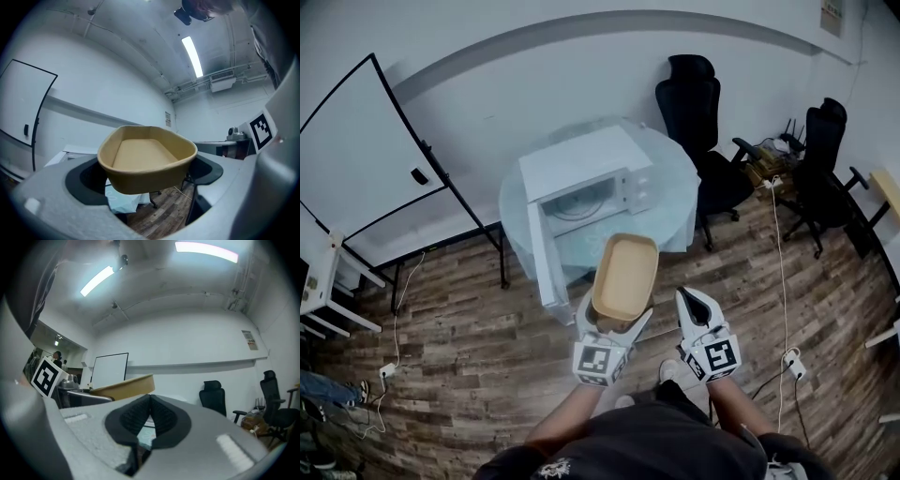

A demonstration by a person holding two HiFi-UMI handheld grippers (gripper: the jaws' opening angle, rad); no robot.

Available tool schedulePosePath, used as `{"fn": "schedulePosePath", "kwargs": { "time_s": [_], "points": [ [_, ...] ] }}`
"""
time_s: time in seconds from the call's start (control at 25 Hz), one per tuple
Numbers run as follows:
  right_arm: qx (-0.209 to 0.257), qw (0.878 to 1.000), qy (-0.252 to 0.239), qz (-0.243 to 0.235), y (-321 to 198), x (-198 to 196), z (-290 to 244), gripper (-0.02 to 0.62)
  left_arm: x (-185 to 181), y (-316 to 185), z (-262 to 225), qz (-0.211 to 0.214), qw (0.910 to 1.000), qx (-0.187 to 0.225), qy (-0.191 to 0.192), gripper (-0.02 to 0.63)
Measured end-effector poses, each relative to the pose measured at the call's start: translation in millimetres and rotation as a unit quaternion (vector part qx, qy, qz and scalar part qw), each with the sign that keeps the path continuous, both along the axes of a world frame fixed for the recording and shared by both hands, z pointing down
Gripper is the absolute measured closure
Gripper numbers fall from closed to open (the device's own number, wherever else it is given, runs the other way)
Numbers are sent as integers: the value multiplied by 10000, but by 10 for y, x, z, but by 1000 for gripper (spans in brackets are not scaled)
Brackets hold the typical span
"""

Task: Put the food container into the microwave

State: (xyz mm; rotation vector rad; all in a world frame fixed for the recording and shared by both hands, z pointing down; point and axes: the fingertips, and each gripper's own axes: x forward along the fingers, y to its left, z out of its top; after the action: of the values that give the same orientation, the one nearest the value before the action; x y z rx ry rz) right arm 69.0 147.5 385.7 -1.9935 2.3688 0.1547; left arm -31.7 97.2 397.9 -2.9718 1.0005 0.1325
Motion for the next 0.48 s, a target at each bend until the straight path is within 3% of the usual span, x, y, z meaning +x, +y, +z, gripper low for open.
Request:
{"fn": "schedulePosePath", "kwargs": {
  "time_s": [0.48],
  "points": [
    [154, 9981, -46, -591, -762, 493, -123, 594, 509, -478, 3, -532, 9985, -133, 59, 81]
  ]
}}
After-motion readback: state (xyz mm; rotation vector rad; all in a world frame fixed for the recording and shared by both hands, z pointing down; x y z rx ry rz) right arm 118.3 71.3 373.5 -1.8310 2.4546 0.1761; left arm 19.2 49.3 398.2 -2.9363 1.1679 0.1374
